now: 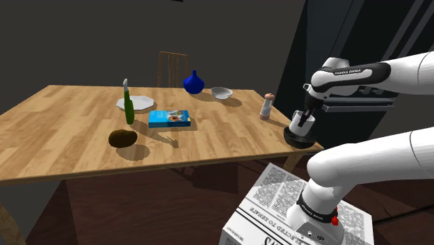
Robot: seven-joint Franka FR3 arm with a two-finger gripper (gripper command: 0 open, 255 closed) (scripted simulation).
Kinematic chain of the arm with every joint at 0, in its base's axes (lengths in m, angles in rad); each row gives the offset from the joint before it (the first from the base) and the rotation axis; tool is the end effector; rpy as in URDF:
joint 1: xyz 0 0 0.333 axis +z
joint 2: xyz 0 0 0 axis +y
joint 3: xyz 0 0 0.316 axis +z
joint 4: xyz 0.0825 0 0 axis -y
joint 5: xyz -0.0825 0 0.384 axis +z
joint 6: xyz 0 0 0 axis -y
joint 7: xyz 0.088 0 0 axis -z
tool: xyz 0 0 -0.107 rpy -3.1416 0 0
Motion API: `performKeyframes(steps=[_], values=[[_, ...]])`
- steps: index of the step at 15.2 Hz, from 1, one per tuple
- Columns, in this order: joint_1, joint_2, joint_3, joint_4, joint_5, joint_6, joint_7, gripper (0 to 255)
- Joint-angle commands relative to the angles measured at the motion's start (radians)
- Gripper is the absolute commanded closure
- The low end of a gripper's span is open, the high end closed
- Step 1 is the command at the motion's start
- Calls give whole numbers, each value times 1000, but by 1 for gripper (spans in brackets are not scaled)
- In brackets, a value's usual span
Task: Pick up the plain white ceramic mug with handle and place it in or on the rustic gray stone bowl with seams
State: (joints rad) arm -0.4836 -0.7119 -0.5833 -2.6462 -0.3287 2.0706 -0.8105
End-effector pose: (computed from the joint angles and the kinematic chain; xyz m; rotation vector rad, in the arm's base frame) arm 0.1640 -0.3232 0.4308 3.1277 0.0037 0.1648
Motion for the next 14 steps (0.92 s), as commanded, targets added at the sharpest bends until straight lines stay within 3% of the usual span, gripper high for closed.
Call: performKeyframes(steps=[1, 6, 7, 12, 14], values=[[0, 2, -2, -4, -1, 6, 0, 255], [0, 2, -2, -4, -1, 7, 0, 255], [0, 2, -2, -4, -1, 6, 0, 0], [0, 2, -2, -4, -1, 7, 0, 0], [-2, -28, 22, 44, 11, -71, -1, 0]])
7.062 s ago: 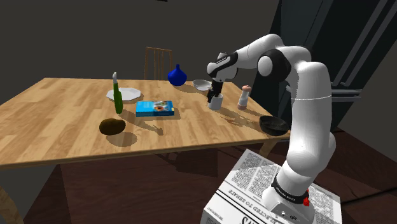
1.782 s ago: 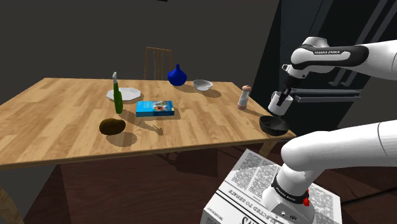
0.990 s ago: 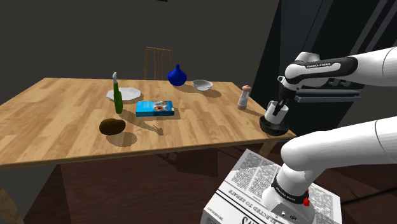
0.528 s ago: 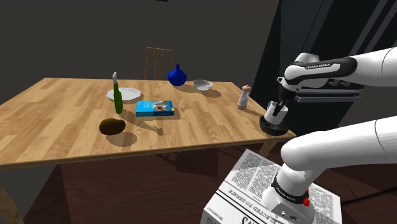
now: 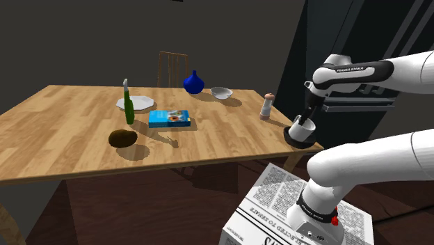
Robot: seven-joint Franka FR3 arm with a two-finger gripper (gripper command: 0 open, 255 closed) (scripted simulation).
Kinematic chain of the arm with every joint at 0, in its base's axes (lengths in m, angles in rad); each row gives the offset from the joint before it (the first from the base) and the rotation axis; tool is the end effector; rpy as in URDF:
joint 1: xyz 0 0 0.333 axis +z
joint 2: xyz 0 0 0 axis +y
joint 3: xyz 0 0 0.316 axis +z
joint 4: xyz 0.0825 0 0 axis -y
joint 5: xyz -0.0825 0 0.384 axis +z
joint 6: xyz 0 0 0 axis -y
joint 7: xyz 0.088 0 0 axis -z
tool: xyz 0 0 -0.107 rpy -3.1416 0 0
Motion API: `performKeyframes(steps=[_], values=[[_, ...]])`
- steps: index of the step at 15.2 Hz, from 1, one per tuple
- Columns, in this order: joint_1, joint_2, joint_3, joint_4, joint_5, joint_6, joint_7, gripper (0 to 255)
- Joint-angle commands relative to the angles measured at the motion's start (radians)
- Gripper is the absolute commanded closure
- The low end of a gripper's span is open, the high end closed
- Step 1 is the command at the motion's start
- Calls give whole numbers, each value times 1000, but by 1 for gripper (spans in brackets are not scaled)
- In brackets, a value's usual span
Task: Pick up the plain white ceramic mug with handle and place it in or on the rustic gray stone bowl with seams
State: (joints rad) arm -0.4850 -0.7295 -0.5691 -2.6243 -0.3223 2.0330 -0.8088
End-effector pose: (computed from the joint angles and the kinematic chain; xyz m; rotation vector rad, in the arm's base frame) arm 0.1631 -0.3223 0.4442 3.1260 0.0036 0.1669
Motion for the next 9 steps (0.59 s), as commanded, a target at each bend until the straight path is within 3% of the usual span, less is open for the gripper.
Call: performKeyframes(steps=[1, 9], values=[[-1, -22, 19, 48, 11, -71, -3, 0], [-1, -29, 28, 70, 17, -100, -4, 0]])
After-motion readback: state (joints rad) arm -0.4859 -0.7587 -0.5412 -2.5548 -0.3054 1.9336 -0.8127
